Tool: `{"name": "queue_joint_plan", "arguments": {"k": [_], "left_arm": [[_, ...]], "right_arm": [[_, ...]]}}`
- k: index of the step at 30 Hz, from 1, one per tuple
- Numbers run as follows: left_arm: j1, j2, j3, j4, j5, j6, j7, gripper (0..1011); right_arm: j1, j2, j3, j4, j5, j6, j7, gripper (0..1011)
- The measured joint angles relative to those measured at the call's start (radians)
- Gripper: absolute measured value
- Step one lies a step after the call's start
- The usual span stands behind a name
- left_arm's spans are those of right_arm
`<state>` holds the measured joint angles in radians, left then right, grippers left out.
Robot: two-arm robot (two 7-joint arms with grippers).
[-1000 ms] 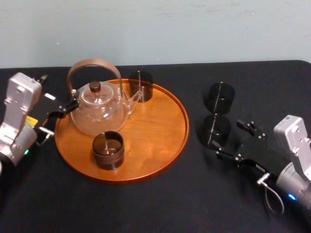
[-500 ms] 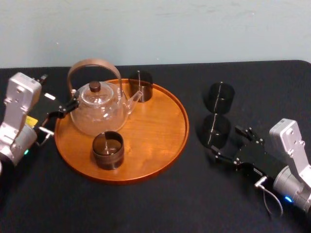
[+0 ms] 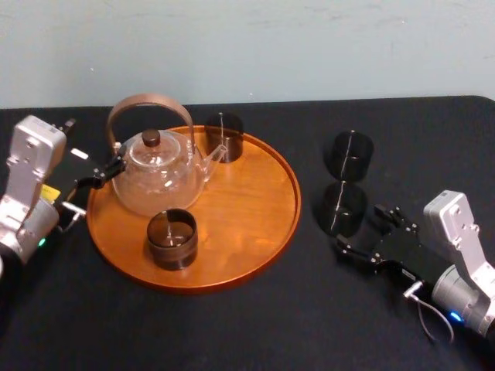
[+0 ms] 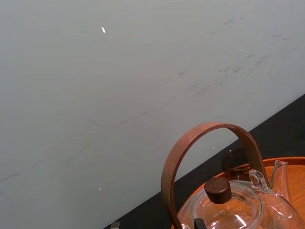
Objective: Pick up the glass from the table and place it on the tray.
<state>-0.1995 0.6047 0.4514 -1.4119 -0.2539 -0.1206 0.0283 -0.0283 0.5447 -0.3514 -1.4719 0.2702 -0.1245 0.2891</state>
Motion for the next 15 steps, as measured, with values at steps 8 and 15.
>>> {"name": "queue_joint_plan", "arguments": {"k": [8, 15], "left_arm": [[0.000, 0.000, 0.000, 0.000, 0.000, 0.000, 0.000, 1010], [0.000, 0.000, 0.000, 0.000, 0.000, 0.000, 0.000, 1010]], "right_arm": [[0.018, -0.024, 0.014, 0.028, -0.004, 0.004, 0.024, 1002], [0.043, -0.047, 0.020, 0.050, -0.008, 0.009, 0.049, 1002]]}}
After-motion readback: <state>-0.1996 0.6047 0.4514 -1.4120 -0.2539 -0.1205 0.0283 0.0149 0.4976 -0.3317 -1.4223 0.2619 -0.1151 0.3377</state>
